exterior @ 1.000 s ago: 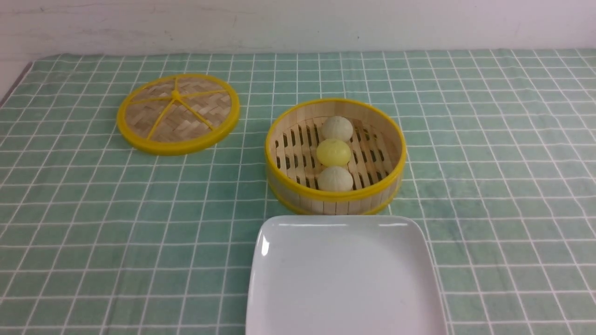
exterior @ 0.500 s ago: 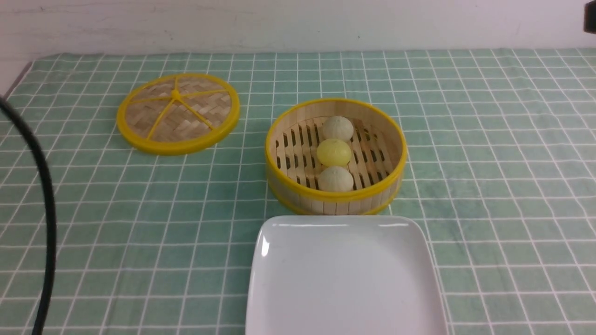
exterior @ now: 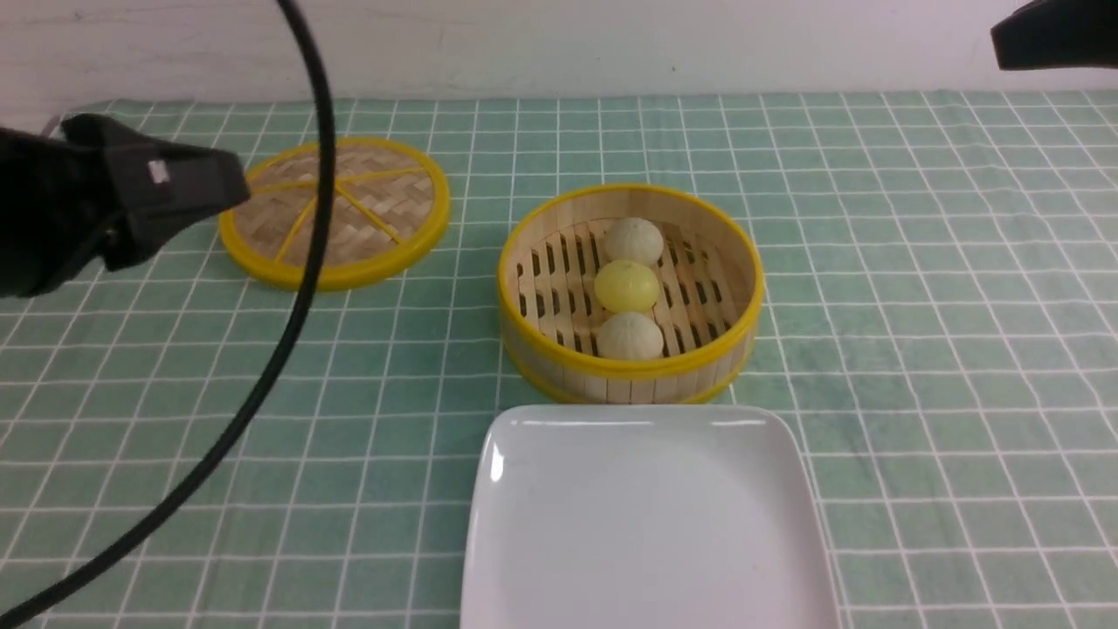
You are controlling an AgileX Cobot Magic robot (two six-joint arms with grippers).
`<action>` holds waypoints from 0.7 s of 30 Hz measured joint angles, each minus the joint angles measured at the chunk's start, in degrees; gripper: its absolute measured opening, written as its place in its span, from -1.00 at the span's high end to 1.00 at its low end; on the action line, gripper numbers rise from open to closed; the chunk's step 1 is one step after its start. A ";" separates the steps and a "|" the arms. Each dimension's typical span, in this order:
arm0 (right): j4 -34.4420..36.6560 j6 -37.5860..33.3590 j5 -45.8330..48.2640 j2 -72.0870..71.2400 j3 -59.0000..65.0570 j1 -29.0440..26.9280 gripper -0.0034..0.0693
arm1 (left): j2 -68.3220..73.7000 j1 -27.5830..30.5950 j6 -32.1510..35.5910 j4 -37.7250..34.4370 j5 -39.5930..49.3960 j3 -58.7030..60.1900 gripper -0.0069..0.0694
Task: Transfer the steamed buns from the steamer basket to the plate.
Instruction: Use the left arm to grab the steamed stuffed bun that is closest to it
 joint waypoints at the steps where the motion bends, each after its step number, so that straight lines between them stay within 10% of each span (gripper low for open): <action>1: 0.00 -0.12 0.74 1.60 -0.85 0.00 0.18 | 2.31 0.00 5.66 -5.91 1.18 -0.40 0.01; 7: -0.48 -0.24 1.13 5.76 -3.06 0.64 0.18 | 7.18 0.00 19.99 -15.14 3.11 -0.52 0.08; 21: -9.89 -0.24 -2.32 13.59 -8.40 12.16 0.18 | 18.85 0.00 23.06 -15.86 16.26 -0.78 0.09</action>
